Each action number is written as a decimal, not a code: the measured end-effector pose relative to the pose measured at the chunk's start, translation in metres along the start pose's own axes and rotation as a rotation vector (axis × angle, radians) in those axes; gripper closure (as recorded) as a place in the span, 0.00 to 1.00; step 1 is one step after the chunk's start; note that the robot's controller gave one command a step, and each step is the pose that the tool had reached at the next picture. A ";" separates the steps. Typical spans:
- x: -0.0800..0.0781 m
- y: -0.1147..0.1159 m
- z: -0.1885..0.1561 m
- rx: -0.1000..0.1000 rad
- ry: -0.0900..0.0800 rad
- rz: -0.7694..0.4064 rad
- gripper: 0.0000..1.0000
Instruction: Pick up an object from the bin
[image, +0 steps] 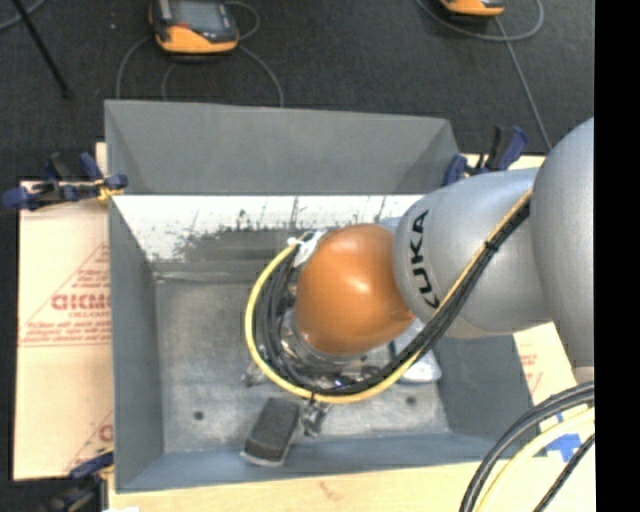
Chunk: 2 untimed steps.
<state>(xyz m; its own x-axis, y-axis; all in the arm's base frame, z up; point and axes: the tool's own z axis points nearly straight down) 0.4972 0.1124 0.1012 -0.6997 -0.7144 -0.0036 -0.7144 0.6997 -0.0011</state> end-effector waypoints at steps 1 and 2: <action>0.007 0.005 0.023 0.012 -0.011 -0.555 1.00; 0.007 0.005 0.023 0.012 -0.011 -0.555 1.00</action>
Offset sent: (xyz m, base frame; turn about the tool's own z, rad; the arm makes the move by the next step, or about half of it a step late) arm 0.0000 0.0000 0.0000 0.0000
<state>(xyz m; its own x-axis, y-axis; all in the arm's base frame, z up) 0.4887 0.1105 0.0782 -0.2185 -0.9758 -0.0098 -0.9757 0.2186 -0.0173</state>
